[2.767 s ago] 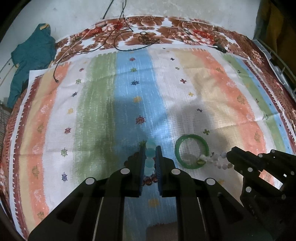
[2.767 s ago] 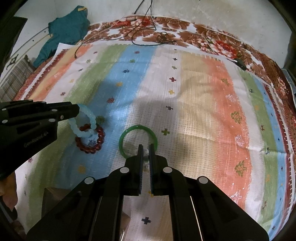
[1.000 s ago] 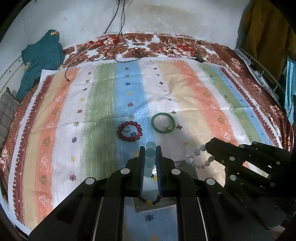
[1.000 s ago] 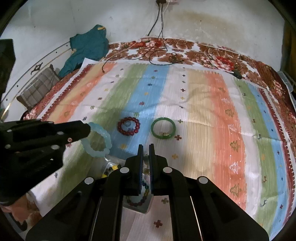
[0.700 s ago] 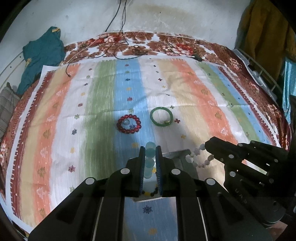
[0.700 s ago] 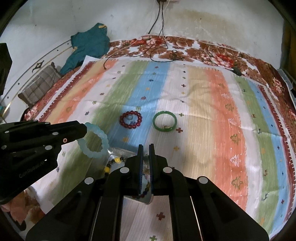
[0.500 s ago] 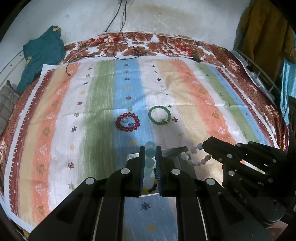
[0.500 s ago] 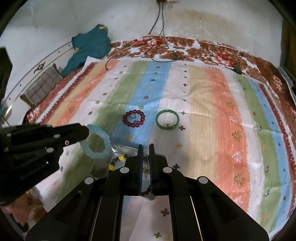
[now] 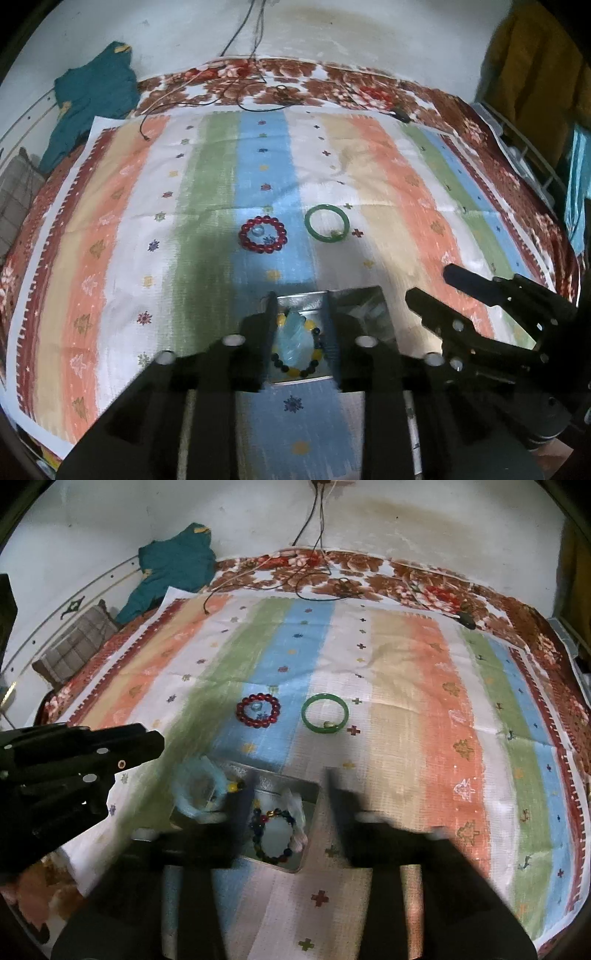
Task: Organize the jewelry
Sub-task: 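Lower both bracelets into the silver tin and open both tools, then move both tools toward the dark red bead bracelet and green bangle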
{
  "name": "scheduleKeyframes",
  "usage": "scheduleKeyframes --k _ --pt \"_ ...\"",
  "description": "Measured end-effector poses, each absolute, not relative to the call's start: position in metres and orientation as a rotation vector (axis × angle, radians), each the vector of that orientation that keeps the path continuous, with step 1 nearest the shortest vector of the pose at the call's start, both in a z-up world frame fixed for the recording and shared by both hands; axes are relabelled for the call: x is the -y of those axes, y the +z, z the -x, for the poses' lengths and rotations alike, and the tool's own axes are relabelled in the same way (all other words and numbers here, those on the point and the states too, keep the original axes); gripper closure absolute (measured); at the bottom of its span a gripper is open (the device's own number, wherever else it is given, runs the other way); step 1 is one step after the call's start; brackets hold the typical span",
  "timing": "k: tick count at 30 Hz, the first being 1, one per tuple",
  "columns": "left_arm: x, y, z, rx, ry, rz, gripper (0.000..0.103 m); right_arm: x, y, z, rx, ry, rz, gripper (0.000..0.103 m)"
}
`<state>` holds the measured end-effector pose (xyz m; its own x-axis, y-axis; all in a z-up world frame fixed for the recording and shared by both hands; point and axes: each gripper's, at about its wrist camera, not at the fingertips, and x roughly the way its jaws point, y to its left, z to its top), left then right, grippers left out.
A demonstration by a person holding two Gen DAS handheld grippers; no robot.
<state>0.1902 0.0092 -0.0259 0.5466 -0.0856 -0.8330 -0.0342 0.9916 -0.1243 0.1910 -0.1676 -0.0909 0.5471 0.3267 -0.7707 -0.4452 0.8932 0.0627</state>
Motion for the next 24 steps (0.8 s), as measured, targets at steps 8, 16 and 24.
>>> scheduleKeyframes --k 8,16,24 --pt "-0.023 -0.03 -0.195 -1.005 0.001 0.15 0.067 0.169 -0.095 -0.198 -0.907 0.451 0.145 0.056" --pt "-0.037 -0.037 -0.205 -1.023 0.028 0.162 0.065 0.174 -0.099 -0.216 -0.929 0.421 0.121 0.056" --pt "-0.044 -0.05 -0.222 -1.054 0.043 0.134 0.057 0.169 -0.101 -0.235 -0.913 0.43 0.146 0.053"
